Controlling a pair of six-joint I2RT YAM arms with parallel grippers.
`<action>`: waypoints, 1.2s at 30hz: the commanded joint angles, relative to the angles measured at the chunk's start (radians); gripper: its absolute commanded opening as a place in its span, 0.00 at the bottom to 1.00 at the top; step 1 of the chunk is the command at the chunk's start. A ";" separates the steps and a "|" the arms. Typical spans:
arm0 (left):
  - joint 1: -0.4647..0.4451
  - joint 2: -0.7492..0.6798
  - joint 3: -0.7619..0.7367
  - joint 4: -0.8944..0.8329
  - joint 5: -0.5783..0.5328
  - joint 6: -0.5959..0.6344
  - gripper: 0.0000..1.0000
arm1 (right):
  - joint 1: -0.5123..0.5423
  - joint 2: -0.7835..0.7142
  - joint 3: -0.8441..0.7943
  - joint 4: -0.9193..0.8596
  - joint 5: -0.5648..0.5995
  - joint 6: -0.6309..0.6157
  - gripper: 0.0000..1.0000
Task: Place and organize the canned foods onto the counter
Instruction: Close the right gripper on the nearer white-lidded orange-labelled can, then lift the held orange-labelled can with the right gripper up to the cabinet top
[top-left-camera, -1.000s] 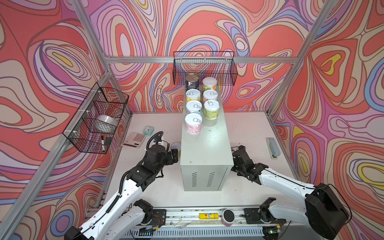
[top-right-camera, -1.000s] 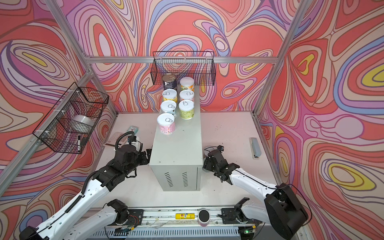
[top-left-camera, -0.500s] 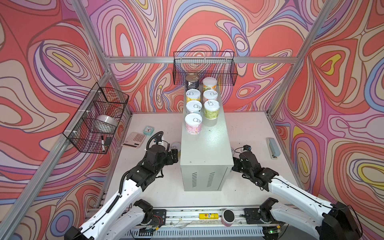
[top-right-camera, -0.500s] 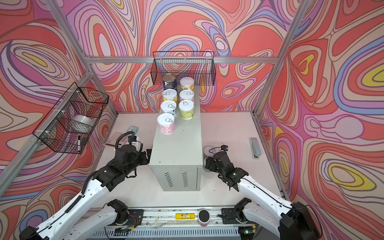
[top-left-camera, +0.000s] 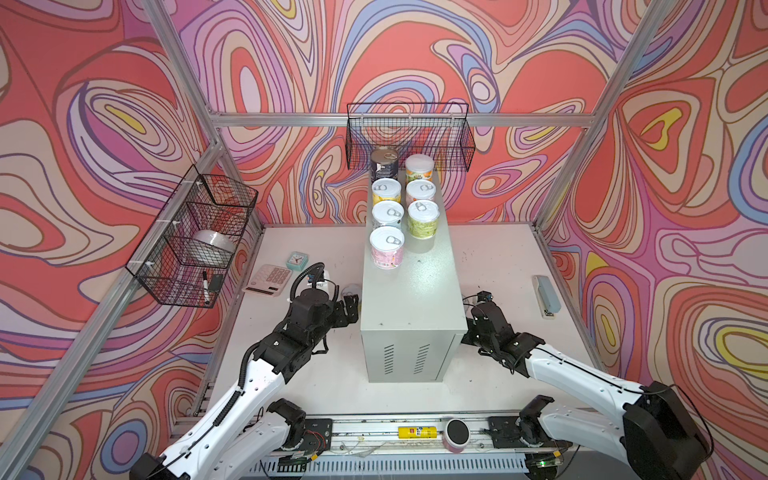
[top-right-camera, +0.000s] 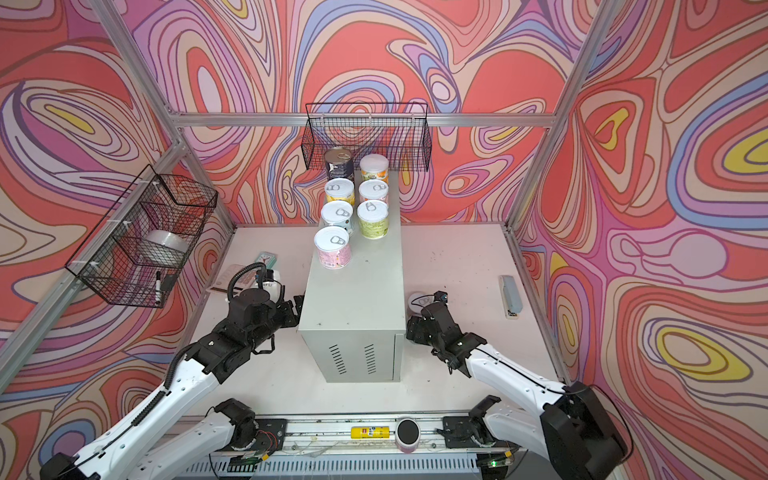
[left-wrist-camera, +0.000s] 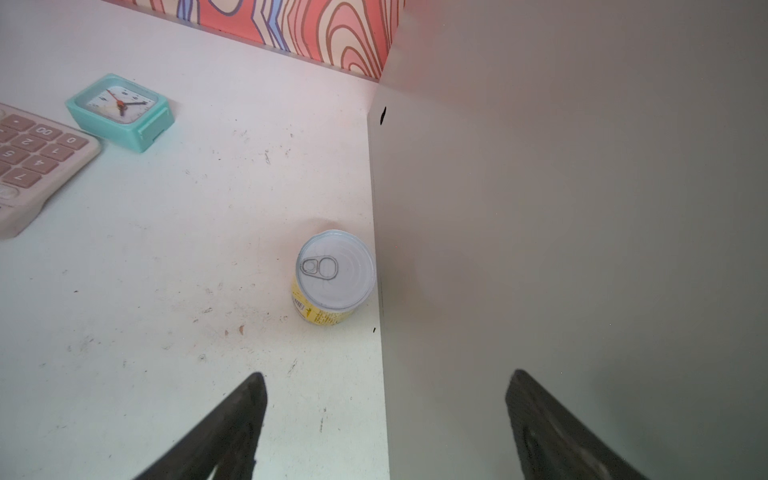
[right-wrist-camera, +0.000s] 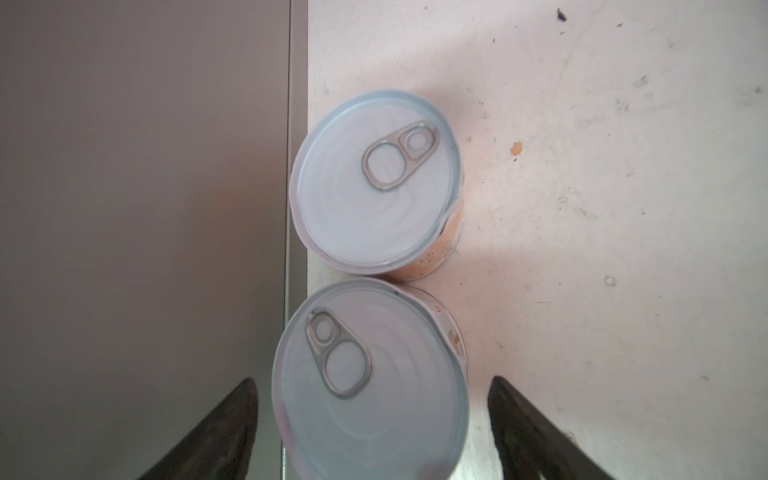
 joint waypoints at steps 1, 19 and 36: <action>0.023 0.014 -0.023 0.065 0.043 -0.023 0.92 | 0.002 0.031 0.006 0.043 -0.025 -0.013 0.89; 0.082 0.026 -0.040 0.077 0.097 -0.025 0.91 | 0.003 0.170 -0.002 0.126 0.057 0.010 0.86; 0.084 0.029 -0.036 0.073 0.088 -0.025 0.91 | 0.036 0.237 0.059 0.028 0.192 0.033 0.87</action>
